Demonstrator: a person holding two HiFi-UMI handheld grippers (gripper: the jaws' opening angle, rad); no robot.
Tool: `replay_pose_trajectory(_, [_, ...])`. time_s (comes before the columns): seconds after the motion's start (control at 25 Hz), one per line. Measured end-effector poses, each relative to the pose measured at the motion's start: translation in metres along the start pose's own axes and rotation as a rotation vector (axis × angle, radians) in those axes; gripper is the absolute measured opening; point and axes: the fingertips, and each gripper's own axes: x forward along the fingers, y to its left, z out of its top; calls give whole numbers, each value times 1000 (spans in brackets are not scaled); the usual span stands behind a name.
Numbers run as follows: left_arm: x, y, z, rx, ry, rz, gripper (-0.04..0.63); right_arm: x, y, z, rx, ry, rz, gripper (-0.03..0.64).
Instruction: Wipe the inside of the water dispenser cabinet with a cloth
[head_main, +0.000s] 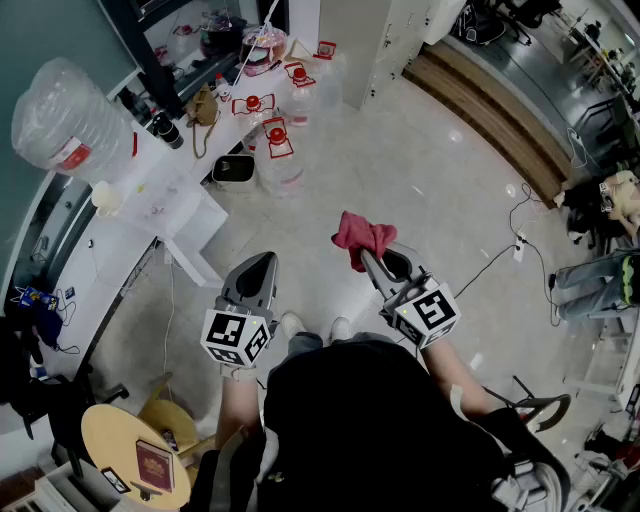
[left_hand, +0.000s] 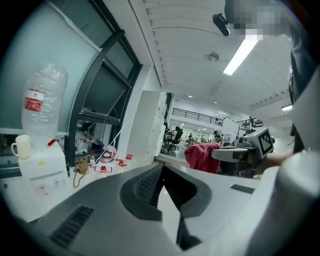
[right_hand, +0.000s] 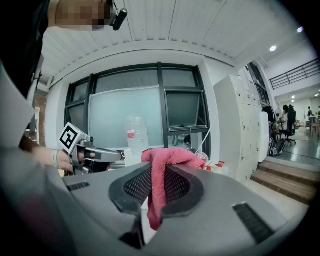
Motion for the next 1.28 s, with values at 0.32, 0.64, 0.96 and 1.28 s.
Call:
replay_pose_trajectory(0.32, [-9, 39, -1, 24, 31, 14, 8, 39, 13, 9, -10, -1, 13, 46])
replay_pose_trajectory(0.64, [-18, 91, -6, 31, 45, -4, 8, 89, 16, 6, 14, 25, -39, 46])
replay_pose_trajectory(0.96, [-6, 155, -15, 13, 90, 46, 8, 147, -6, 1, 39, 53, -64, 46])
replay_pose_trajectory(1.28, [64, 229, -1, -4, 119, 129, 8, 244, -72, 6, 47, 54, -4, 46])
